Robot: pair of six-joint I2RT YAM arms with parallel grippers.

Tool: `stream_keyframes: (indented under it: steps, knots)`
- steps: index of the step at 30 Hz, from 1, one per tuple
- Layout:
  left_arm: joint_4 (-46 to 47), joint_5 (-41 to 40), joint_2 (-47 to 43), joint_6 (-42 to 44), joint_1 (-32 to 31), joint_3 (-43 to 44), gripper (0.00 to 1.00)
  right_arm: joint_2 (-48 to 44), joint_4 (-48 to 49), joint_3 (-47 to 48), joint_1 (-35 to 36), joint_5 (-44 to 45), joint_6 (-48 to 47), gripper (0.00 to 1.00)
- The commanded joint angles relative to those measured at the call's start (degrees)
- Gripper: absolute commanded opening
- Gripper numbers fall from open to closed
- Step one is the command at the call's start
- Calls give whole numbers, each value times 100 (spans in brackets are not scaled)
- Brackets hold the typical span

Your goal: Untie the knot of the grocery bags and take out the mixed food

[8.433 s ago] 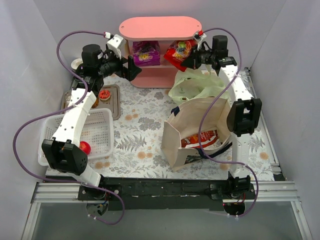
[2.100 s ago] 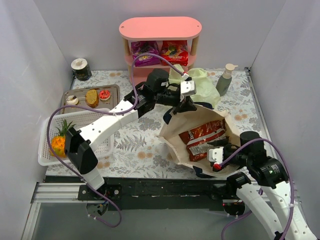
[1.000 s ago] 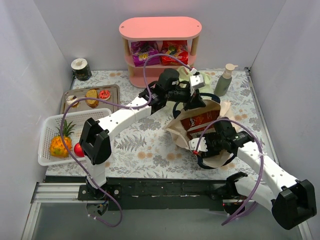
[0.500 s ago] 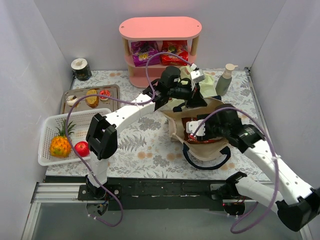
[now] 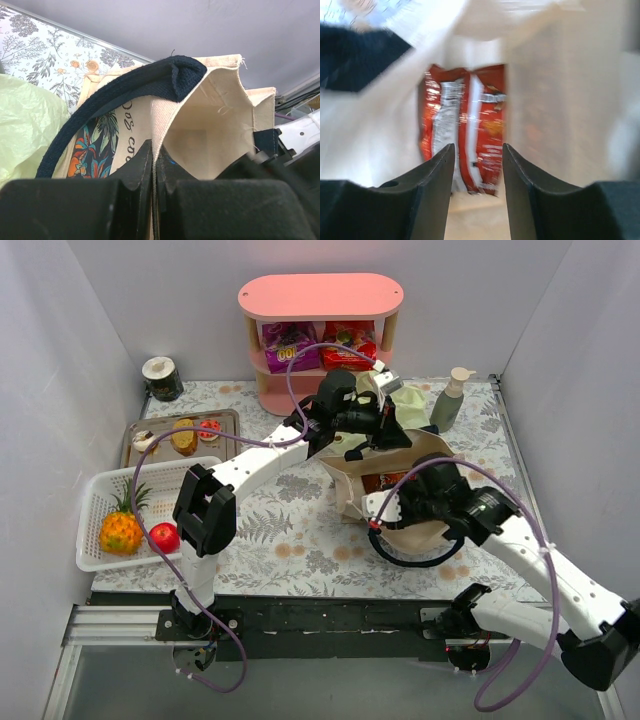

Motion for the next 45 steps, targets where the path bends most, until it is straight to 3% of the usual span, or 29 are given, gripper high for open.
stream_keyframes:
  steps: [1, 5, 17, 21, 26, 30, 34, 37, 41, 45]
  knots:
    - [204, -49, -384, -181, 24, 36, 0, 332, 717, -613, 272, 546, -162, 49]
    - [186, 21, -472, -102, 24, -87, 0, 658, 657, -808, 317, 1049, 232, 45]
    - [116, 293, -569, 118, 24, -387, 0, -844, 577, -1405, 0, 310, 320, 52]
    - [160, 355, -534, 91, 24, -325, 0, -407, 858, -1266, -280, 328, 995, 50]
    - [142, 478, -543, 39, 24, -307, 0, 349, 1140, -1081, -589, 73, 989, 48]
    - [186, 548, -543, 3, 24, -307, 0, 658, 1316, -1352, -615, 187, 664, 54]
    - [177, 540, -534, -5, 24, -316, 0, 711, 1360, -1774, -624, -155, 225, 69]
    - [151, 522, -543, -14, 24, -334, 0, 798, 1807, -2143, -624, -375, 66, 72]
    - [133, 487, -552, -23, 24, -334, 0, 1377, 2430, -2179, -624, -481, 57, 71]
    - [81, 513, -552, -23, 33, -325, 0, 1800, 3089, -2276, -624, -306, 31, 62]
